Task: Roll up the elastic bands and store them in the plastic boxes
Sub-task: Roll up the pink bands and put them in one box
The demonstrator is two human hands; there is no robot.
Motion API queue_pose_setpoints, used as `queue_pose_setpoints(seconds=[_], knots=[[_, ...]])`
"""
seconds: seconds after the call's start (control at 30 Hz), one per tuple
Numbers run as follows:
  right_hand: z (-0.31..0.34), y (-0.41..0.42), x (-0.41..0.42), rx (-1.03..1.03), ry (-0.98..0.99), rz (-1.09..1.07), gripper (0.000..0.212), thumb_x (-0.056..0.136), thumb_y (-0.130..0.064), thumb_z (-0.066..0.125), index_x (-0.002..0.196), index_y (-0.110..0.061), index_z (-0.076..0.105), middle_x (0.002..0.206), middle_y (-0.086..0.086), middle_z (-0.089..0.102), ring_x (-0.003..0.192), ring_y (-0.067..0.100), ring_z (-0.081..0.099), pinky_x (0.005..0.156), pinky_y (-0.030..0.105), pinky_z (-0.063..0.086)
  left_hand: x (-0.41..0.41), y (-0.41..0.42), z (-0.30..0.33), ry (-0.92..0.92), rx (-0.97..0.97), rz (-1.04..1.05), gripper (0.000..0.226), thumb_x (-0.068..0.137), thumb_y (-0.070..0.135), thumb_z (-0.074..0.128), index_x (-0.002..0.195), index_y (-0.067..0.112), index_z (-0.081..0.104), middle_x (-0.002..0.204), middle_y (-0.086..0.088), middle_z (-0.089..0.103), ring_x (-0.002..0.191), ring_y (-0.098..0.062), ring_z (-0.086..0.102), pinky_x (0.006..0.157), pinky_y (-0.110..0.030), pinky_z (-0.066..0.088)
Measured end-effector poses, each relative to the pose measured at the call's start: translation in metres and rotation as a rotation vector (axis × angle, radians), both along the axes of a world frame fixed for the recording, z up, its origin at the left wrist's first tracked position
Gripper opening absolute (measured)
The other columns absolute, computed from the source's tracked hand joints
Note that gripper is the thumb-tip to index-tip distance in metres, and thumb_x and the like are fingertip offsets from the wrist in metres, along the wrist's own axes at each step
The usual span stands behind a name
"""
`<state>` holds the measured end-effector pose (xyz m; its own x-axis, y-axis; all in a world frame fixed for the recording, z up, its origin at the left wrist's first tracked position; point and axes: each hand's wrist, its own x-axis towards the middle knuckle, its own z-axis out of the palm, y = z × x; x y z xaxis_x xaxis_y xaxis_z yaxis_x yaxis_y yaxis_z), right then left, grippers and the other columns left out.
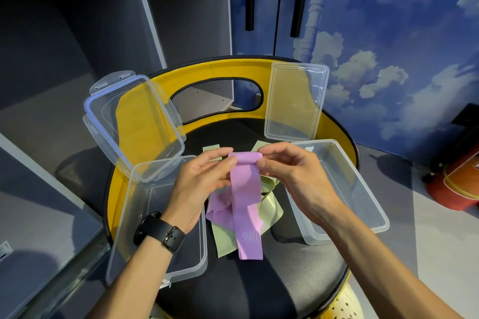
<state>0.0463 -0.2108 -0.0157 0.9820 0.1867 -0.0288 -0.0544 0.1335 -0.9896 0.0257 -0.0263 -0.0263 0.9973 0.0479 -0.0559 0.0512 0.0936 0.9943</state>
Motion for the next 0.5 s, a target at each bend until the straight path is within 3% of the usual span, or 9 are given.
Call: queue_pose_setpoints(seconds=[0.1, 0.2, 0.3, 0.4, 0.5], knots=[[-0.0013, -0.0002, 0.0004, 0.009, -0.013, 0.008, 0.018, 0.082, 0.005, 0.068, 0.098, -0.004, 0.071, 0.094, 0.008, 0.075, 0.087, 0.017, 0.071, 0.075, 0.024, 0.058, 0.0007, 0.0006, -0.0005, 0.01, -0.02, 0.001, 0.029, 0.077, 0.021, 0.068, 0.107, 0.021, 0.068, 0.104, -0.003, 0.074, 0.096, -0.019, 0.07, 0.076, -0.031, 0.058], [-0.0036, -0.0005, 0.0009, 0.028, 0.01, 0.051, 0.026, 0.083, 0.008, 0.067, 0.1, -0.011, 0.07, 0.105, 0.012, 0.072, 0.096, 0.024, 0.069, 0.081, 0.029, 0.056, 0.0007, 0.0011, -0.0012, 0.012, -0.051, 0.002, 0.023, 0.083, 0.01, 0.066, 0.104, 0.019, 0.066, 0.104, -0.004, 0.073, 0.096, -0.019, 0.069, 0.079, -0.031, 0.056], [-0.0056, -0.0001, 0.0008, 0.001, 0.07, 0.114, 0.025, 0.089, -0.004, 0.065, 0.111, -0.014, 0.066, 0.109, 0.011, 0.072, 0.102, 0.025, 0.068, 0.089, 0.035, 0.055, 0.0003, 0.0011, -0.0005, -0.002, -0.077, -0.003, 0.022, 0.085, 0.002, 0.064, 0.1, 0.018, 0.066, 0.103, -0.006, 0.072, 0.096, -0.019, 0.069, 0.081, -0.031, 0.055], [-0.0041, 0.0019, -0.0005, -0.003, 0.086, 0.118, 0.02, 0.09, -0.015, 0.066, 0.109, -0.01, 0.068, 0.102, 0.012, 0.073, 0.089, 0.021, 0.07, 0.082, 0.035, 0.056, -0.0001, 0.0011, -0.0003, -0.029, -0.068, -0.022, 0.024, 0.084, -0.001, 0.064, 0.095, 0.02, 0.068, 0.105, -0.007, 0.072, 0.1, -0.02, 0.068, 0.083, -0.03, 0.055], [-0.0027, 0.0014, -0.0005, 0.027, 0.083, 0.082, 0.016, 0.089, -0.009, 0.066, 0.104, -0.007, 0.069, 0.098, 0.014, 0.073, 0.084, 0.021, 0.068, 0.072, 0.03, 0.055, -0.0003, 0.0013, 0.0002, -0.028, -0.086, -0.041, 0.025, 0.083, 0.0, 0.064, 0.099, 0.02, 0.069, 0.109, -0.003, 0.072, 0.103, -0.018, 0.068, 0.084, -0.029, 0.055]])
